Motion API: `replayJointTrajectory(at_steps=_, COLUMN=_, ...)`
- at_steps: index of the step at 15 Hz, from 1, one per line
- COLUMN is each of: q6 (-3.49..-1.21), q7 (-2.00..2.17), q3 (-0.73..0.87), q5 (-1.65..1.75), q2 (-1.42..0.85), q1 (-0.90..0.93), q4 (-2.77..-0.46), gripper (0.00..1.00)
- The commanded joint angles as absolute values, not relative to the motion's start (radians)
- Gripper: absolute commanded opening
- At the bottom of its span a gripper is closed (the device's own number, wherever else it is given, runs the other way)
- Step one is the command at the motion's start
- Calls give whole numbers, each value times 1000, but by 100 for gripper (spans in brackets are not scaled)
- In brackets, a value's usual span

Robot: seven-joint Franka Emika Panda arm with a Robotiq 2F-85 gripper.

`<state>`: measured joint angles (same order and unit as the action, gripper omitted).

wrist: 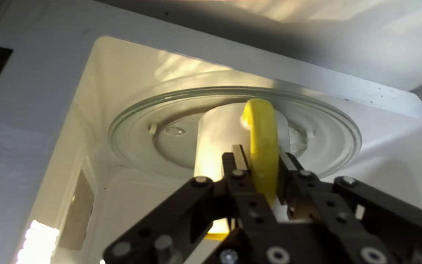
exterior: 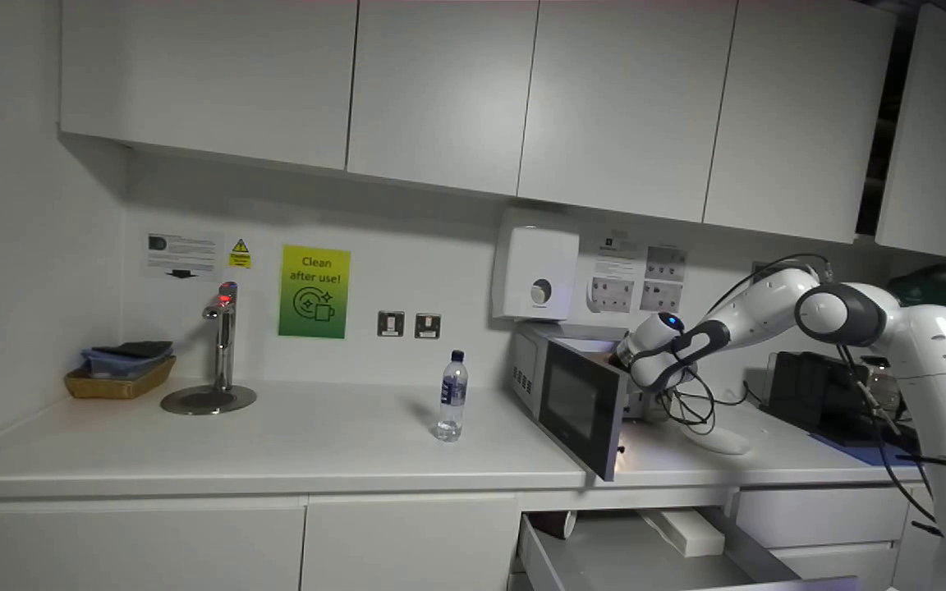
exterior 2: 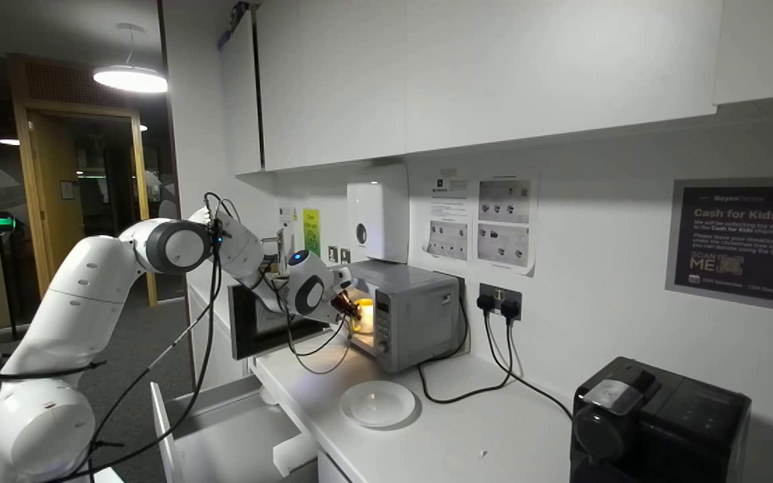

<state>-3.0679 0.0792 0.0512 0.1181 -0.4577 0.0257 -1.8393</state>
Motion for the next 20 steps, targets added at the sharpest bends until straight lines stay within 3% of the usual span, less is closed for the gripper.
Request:
replayJointTrajectory(at_steps=1, q6=-3086, q7=45, q3=56, q5=107, q2=-451, q1=28, q4=-1836, gripper=0)
replayJointTrajectory(at_steps=9, q6=-3084, q7=44, q3=58, q5=110, q2=-448, q1=34, q4=-1841, gripper=3)
replayJointTrajectory(at_steps=11, q6=-3081, q7=66, q3=60, q5=132, q2=-447, q1=34, q4=-1841, gripper=13)
replayJointTrajectory(at_steps=12, q6=-3074, q7=72, q3=66, q5=136, q2=-444, q1=39, q4=-1842, gripper=36)
replayJointTrajectory(at_steps=14, q6=-3059, q7=96, q3=94, q5=142, q2=-438, q1=61, q4=-1842, gripper=40)
replayJointTrajectory(at_steps=20, q6=-3068, q7=197, q3=260, q5=147, q2=-440, q1=195, q4=-1843, gripper=84)
